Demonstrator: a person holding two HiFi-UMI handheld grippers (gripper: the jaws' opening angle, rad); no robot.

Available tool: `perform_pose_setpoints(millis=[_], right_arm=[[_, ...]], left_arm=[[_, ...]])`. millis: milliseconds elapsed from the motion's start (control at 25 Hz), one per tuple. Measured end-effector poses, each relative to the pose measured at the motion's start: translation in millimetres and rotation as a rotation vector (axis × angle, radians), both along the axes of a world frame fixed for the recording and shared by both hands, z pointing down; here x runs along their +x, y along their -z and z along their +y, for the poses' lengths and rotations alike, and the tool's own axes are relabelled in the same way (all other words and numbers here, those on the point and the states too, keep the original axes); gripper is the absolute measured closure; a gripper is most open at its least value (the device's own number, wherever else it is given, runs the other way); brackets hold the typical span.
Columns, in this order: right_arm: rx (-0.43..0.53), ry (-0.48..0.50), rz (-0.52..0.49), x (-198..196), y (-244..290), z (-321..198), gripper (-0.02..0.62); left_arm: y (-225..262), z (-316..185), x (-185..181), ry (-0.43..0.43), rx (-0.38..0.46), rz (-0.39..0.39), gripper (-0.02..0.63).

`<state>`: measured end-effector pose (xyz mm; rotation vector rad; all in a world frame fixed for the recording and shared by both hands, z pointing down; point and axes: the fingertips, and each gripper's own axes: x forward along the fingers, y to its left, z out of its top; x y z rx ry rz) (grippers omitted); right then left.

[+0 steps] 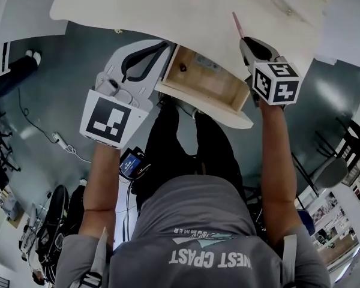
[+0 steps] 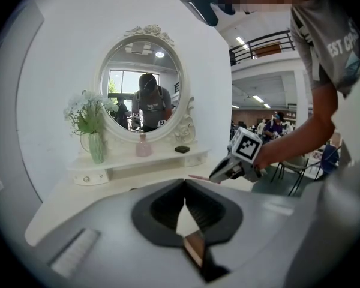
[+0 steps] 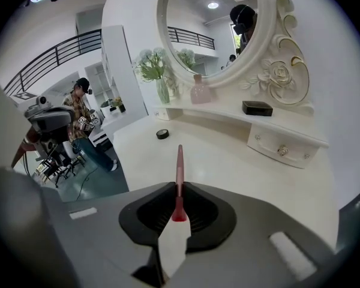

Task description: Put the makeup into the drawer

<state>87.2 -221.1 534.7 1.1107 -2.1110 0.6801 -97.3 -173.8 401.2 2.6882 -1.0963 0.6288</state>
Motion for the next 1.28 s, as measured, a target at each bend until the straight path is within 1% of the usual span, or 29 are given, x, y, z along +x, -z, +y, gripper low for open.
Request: perform_pose_setpoints(millis=[320,640,1040,1280], right_arm=[[-0.015,0.032,-0.016,-5.6,7.7,32.1,0.552],[-0.037,0.057,-0.044,-17.0,4.6,65.4,0.552],[-0.110,0.116,-0.050,-32.0,-24.8,111.0,0.551],[-0.159,0.148,-0.032,-38.2,-49.1,128.2,0.551]], left_arm=[[0.3,11.5,2.4,-0.017,-0.015,-0.012,0.604],[-11.3,27.9,1.9,-0.033,-0.043,-0.022,0.604],[-36.0,46.2,0.4,-0.042,-0.088,-0.021,0.604],[-49.7,54.1,-4.2,-0.041,-0.089,-0.018,0.604]])
